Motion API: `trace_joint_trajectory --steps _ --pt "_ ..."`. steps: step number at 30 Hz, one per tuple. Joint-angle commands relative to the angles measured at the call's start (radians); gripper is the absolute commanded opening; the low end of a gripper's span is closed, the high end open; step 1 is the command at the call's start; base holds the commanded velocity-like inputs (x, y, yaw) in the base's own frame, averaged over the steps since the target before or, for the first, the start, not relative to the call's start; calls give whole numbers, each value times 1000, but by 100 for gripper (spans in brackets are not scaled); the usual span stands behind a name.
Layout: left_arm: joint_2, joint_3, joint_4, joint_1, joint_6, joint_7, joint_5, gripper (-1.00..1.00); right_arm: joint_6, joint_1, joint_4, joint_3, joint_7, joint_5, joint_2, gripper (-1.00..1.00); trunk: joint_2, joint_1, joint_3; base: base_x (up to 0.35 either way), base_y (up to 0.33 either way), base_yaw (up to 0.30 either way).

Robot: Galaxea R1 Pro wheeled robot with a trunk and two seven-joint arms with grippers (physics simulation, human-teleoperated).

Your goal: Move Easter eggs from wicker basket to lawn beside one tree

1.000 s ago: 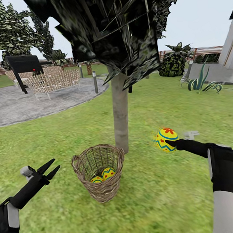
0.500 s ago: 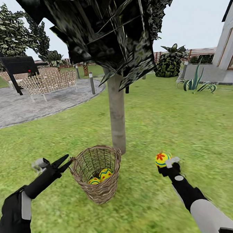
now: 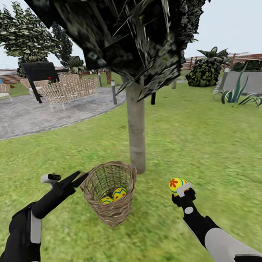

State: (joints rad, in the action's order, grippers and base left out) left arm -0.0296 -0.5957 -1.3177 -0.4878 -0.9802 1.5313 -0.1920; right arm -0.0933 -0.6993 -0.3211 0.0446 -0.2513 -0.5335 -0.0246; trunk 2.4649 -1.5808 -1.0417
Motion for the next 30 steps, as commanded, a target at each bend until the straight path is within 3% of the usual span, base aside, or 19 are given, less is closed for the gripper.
trace_joint_trajectory --steps 1,7,11,13,16,17,19,21,24,25,27,30 --pt "1 -1 0 0 0 14 0 100 0 0 0 0 0 0 0 -100 0 0 -1 0 -316 291" --pt "6 -7 1 0 0 36 -1 100 0 0 2 -1 1 0 0 -100 0 0 -4 0 -316 290" --pt "15 -59 2 0 0 40 0 100 -1 0 2 -2 5 0 0 -100 0 0 -6 0 -316 290" --pt "16 -68 2 1 0 40 0 100 -2 0 1 -3 10 1 -4 -100 0 0 -7 2 -313 290" --pt "17 -71 2 1 0 40 0 100 1 -1 -5 -4 21 8 -29 -100 0 0 -9 22 -168 290" --pt "18 -86 2 2 0 40 0 100 12 -5 -10 -2 99 20 -53 -100 0 0 -9 2 -13 85" --pt "19 -117 2 2 -2 40 0 100 15 -6 -12 -2 121 32 -76 -100 0 0 -9 1 -4 29" --pt "19 -141 3 2 -4 40 0 100 16 -12 -12 -2 119 37 -83 -100 0 0 -9 0 0 3" --pt "19 -145 3 2 -5 40 0 100 27 -22 -9 -2 106 40 -85 -100 0 0 -9 0 0 0" --pt "19 -145 3 2 -5 40 0 100 69 -40 -6 -1 87 40 -85 -100 0 0 -9 0 0 0" --pt "19 -145 3 2 -5 40 0 100 227 -100 0 1 68 53 -86 -100 0 0 -9 0 0 0" --pt "19 -145 4 2 -5 40 0 100 288 -208 93 2 59 151 -81 -100 14 -8 -16 0 0 0"
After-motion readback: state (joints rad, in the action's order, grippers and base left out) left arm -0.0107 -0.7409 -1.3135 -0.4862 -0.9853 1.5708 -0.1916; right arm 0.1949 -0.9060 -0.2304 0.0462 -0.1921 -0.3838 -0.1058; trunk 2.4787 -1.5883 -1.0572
